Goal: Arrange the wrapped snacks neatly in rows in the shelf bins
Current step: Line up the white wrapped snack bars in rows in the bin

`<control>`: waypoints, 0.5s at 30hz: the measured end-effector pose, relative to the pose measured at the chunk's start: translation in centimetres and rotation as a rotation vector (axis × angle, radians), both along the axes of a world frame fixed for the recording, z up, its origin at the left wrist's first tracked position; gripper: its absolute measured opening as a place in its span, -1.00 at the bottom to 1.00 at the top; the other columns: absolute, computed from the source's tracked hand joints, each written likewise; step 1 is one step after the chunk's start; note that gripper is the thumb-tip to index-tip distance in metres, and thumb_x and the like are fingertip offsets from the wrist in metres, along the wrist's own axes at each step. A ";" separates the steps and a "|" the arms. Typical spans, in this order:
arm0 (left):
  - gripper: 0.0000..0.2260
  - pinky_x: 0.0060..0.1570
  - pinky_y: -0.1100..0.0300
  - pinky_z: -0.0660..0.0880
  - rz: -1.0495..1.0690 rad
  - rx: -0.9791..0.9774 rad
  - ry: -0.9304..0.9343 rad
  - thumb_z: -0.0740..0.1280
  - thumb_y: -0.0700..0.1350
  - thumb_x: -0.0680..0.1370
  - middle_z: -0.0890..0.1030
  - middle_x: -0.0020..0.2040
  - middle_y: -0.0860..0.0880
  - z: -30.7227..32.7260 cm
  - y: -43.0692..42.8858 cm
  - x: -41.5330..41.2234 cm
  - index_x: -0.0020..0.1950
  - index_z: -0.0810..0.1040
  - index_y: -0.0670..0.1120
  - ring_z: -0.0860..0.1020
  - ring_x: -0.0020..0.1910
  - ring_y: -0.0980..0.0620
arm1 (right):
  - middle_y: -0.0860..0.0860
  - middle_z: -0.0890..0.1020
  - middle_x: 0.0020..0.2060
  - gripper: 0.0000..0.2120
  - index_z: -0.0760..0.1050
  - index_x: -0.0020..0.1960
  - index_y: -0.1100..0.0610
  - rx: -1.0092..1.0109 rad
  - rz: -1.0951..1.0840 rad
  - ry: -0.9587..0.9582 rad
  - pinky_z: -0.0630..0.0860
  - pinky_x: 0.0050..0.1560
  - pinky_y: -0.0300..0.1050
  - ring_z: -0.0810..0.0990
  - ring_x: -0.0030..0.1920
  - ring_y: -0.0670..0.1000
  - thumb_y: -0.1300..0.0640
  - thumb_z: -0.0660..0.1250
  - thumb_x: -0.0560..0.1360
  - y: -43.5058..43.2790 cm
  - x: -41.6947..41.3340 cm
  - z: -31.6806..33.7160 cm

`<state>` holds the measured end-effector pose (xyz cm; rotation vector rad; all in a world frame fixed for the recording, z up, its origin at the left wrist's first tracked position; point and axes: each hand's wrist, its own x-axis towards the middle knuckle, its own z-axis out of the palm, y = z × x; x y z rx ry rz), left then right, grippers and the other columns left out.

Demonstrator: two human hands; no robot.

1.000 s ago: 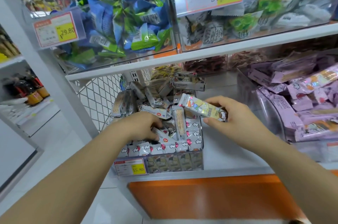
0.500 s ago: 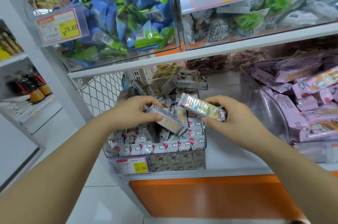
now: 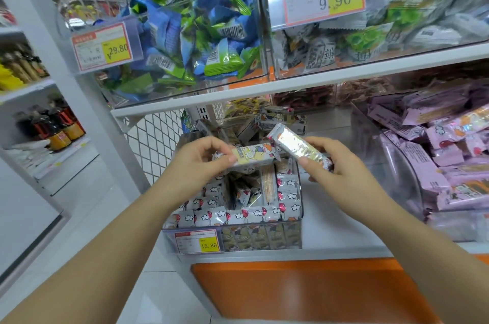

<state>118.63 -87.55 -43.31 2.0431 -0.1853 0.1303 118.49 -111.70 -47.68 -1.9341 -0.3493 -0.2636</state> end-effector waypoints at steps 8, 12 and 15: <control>-0.70 -0.06 0.25 0.60 0.002 -0.565 0.164 0.28 -0.44 0.48 0.63 0.04 -0.06 -0.7 -3.3 -0.8 0.06 0.51 -0.09 0.62 -0.03 0.04 | -0.12 0.59 -0.25 -0.74 0.49 0.21 0.02 0.251 0.097 0.150 0.41 -0.27 -0.44 0.53 -0.31 -0.24 0.15 0.31 0.52 0.5 -0.2 0.5; -0.59 -0.02 0.18 0.58 -0.096 -0.385 0.266 0.31 -0.46 0.46 0.57 0.14 -0.05 -1.2 -3.8 -1.8 0.12 0.52 0.00 0.60 0.05 0.05 | -0.09 0.64 -0.25 -0.72 0.51 0.20 0.08 0.315 0.161 0.180 0.48 -0.19 -0.41 0.60 -0.23 -0.21 0.14 0.36 0.48 0.8 -0.7 0.8; -0.51 -0.06 0.26 0.52 -0.189 -0.290 0.330 0.32 -0.44 0.46 0.57 0.21 -0.03 -1.8 -3.6 -2.6 0.21 0.47 0.07 0.61 0.07 0.09 | -0.12 0.62 -0.33 -0.63 0.48 0.24 0.03 0.291 0.197 0.185 0.48 -0.17 -0.33 0.59 -0.25 -0.17 0.08 0.38 0.44 1.2 -1.2 1.1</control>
